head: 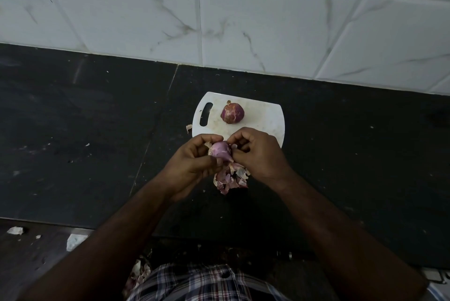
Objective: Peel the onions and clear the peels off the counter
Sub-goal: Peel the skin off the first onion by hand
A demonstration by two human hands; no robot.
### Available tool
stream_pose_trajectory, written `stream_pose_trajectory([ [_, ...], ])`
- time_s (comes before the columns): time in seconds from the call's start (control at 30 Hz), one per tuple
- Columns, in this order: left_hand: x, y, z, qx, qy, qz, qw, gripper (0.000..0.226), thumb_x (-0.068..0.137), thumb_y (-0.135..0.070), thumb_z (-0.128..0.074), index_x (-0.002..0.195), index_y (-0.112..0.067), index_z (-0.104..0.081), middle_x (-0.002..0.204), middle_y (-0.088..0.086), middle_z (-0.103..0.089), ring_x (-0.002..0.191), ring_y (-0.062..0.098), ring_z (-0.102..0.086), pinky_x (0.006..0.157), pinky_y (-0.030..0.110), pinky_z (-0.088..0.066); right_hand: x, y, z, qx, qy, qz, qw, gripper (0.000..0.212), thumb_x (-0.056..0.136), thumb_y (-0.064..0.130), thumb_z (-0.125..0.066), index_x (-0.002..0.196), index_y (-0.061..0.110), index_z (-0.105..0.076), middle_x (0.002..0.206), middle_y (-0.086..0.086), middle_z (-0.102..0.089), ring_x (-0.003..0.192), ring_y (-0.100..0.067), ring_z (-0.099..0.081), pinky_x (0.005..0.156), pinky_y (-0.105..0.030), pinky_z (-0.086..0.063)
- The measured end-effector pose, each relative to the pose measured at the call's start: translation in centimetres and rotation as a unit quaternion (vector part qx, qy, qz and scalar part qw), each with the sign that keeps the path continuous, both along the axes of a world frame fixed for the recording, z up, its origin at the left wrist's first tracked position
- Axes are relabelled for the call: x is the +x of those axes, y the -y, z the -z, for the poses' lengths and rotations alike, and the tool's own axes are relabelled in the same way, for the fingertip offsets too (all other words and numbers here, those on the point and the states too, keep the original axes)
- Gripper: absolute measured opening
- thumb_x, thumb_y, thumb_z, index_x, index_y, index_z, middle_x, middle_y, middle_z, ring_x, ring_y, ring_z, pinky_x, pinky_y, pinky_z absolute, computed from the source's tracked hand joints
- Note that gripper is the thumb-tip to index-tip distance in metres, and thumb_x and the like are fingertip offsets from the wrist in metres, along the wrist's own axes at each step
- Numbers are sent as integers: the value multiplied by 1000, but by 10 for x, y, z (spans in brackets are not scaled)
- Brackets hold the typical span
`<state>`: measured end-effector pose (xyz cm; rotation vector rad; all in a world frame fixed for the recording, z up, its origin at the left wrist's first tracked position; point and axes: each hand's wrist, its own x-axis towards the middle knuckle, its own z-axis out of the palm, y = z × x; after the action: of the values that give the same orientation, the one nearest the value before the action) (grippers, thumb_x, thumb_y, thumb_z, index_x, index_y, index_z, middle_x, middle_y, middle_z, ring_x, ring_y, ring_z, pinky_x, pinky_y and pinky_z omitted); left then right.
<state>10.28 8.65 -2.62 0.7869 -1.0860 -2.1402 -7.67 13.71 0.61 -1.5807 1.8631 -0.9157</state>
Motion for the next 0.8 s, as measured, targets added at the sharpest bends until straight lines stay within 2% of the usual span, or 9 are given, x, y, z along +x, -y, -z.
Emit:
stream_pose_trajectory([
  [0.13,0,0,-1,23,-41,0,999,45,81,14,-64,122,-5,-59,111,19,-69,95,28,-72,83,36,-60,2,0,3,2,-14,-3,1000,20,85,20,-77,103,15,-71,95,5,-74,82,-3,-66,75,-14,-52],
  [0.23,0,-1,-2,42,-51,-25,997,45,82,15,-58,121,-5,-59,116,19,-68,96,31,-72,82,37,-61,4,0,2,-6,-15,3,1000,20,85,19,-76,103,13,-71,93,5,-72,80,-3,-65,75,-16,-53],
  [0.37,2,0,0,71,-42,-30,996,51,81,13,-61,127,-6,-61,127,20,-64,105,35,-70,85,40,-60,3,0,3,-23,-22,22,999,16,85,12,-72,100,13,-72,93,4,-72,77,1,-62,70,-6,-47],
  [0.43,2,1,-1,86,-37,-30,995,49,80,8,-57,128,-4,-61,126,22,-66,104,36,-71,85,40,-60,3,1,2,-23,-37,19,999,17,85,10,-71,102,12,-72,95,1,-73,80,-4,-63,73,-11,-49],
  [0.53,1,1,-1,98,-42,-46,993,37,89,8,-52,123,-4,-61,116,21,-69,96,33,-73,78,37,-61,5,1,4,-26,-77,4,997,18,87,8,-68,105,10,-71,99,-3,-71,89,-14,-64,80,-26,-54],
  [0.6,0,1,-1,96,-36,-51,993,33,94,8,-46,122,-5,-60,114,20,-70,93,32,-73,75,36,-62,7,0,8,-35,-124,-18,991,18,88,7,-65,105,10,-69,99,-6,-66,90,-19,-62,78,-33,-53],
  [0.7,0,1,1,98,-33,-58,993,31,96,5,-47,122,-5,-59,112,19,-71,92,32,-73,80,40,-63,10,-1,13,-43,-165,-43,984,16,88,5,-62,103,8,-68,98,-9,-62,86,-23,-60,72,-37,-52],
  [0.8,1,2,2,99,-25,-75,992,30,97,-6,-54,127,-6,-59,116,18,-70,95,31,-72,85,41,-61,10,-1,15,-62,-150,-41,986,19,90,3,-61,104,8,-71,101,-9,-64,90,-22,-62,77,-39,-55],
])
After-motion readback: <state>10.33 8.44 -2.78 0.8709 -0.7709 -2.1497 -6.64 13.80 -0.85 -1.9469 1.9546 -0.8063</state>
